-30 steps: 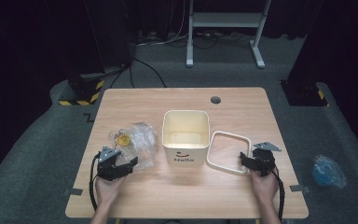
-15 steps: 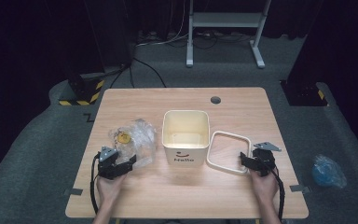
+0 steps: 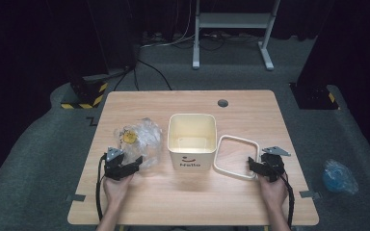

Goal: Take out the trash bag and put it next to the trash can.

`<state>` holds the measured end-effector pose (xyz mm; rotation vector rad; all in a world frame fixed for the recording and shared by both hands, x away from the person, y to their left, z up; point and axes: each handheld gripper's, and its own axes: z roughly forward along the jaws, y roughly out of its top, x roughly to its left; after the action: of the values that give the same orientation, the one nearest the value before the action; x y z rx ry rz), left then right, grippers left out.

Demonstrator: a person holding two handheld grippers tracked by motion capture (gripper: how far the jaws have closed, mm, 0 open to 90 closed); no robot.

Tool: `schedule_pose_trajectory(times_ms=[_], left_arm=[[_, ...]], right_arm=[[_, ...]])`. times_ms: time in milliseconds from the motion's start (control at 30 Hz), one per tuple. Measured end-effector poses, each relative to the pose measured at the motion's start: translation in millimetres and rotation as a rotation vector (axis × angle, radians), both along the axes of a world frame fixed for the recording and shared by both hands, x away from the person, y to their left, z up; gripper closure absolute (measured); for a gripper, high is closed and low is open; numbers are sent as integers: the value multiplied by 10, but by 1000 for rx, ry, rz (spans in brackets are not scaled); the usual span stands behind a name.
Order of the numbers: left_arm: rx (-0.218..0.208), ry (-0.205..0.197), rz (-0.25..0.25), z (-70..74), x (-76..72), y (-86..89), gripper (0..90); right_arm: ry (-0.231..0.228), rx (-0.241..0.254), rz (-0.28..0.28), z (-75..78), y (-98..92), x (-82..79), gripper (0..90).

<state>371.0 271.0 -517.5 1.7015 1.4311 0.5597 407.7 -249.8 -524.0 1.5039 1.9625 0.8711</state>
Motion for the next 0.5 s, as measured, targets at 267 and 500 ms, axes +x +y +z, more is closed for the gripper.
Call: schedule_pose_trajectory(times_ms=[267, 500], left_arm=[[16, 0, 5, 5, 52, 2, 272], [34, -8, -8, 40, -15, 0, 267]], right_arm=[[0, 0, 0, 0, 0, 0, 287], [0, 0, 0, 0, 0, 0, 287]])
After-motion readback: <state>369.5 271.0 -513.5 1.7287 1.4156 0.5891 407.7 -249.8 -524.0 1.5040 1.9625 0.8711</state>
